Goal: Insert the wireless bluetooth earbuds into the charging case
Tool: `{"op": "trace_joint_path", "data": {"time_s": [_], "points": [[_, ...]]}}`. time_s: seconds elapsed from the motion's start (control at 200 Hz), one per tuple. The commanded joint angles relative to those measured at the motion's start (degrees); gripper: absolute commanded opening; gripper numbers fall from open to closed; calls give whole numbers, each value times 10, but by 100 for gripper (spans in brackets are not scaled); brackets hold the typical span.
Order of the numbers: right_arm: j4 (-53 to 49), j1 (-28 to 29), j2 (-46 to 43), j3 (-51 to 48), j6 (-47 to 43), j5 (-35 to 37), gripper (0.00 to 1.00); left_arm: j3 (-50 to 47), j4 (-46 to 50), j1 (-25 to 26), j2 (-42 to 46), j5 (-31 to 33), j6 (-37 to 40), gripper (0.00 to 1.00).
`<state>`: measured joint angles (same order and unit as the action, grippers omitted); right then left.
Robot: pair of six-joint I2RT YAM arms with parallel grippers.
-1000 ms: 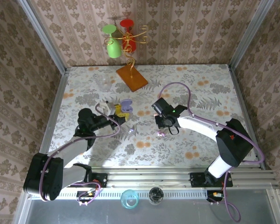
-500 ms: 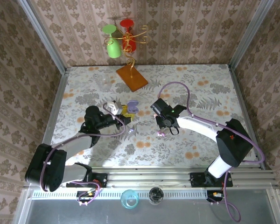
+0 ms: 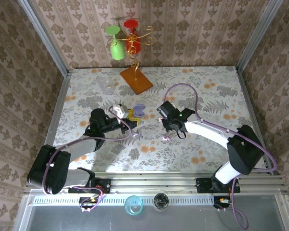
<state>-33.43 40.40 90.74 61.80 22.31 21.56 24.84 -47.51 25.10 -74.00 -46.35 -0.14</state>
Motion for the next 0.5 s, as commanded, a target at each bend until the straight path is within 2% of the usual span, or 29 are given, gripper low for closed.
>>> {"op": "trace_joint_path", "data": {"time_s": [0.0,0.305,0.495], "points": [[-62,0,23,15,9,74,18,15,-11,-1,2,3,17,36],[-97,20,70,45,33,113,18,22,-13,-18,-14,-9,11,36],[-96,21,70,48,32,107,18,31,-12,-19,-22,-15,8,36]]}}
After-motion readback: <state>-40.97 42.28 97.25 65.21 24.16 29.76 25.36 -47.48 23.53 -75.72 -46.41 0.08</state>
